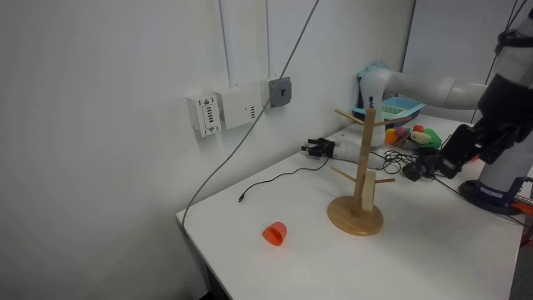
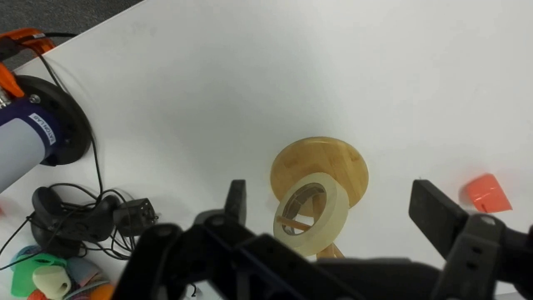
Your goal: Remove the tape from wooden hanger
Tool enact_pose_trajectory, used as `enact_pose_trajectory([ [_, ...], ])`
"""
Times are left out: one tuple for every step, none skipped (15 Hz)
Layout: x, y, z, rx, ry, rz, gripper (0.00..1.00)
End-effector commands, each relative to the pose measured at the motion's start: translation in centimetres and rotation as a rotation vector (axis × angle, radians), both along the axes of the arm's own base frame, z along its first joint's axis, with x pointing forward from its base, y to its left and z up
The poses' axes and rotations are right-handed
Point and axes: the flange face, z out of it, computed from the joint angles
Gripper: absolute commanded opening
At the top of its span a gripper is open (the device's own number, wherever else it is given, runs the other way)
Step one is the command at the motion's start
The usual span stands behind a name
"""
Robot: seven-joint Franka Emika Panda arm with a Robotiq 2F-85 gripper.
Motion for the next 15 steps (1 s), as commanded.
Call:
enact_pose_trajectory([
  [3.6,0.2,-1.4,-0.038,-0.017,-0.036,1.0],
  [4.0,0.3,-1.9,-0.045,-0.014,-0.047,1.0],
  [4.4,0.3,-2.3,-0.052,-0.01,-0.059,1.0],
  [4.6,0.3,-2.7,-0.056,-0.005,-0.068,1.0],
  [4.7,0.4,-3.2,-0.057,0.003,-0.078,1.0],
  [4.7,0.4,-3.7,-0.058,0.01,-0.082,1.0],
  [4.6,0.4,-4.2,-0.059,0.016,-0.088,1.0],
  [4.5,0.4,-4.7,-0.06,0.023,-0.093,1.0],
  [4.4,0.3,-5.2,-0.062,0.03,-0.099,1.0],
  [4.3,0.1,-5.6,-0.063,0.036,-0.106,1.0],
  [4.2,-0.1,-5.9,-0.062,0.043,-0.115,1.0],
  [4.1,-0.3,-6.1,-0.061,0.048,-0.12,1.0],
  [3.9,-0.6,-6.2,-0.063,0.052,-0.12,1.0],
  [3.8,-0.6,-6.5,-0.067,0.054,-0.117,1.0],
  [3.7,-0.6,-6.7,-0.067,0.06,-0.116,1.0],
])
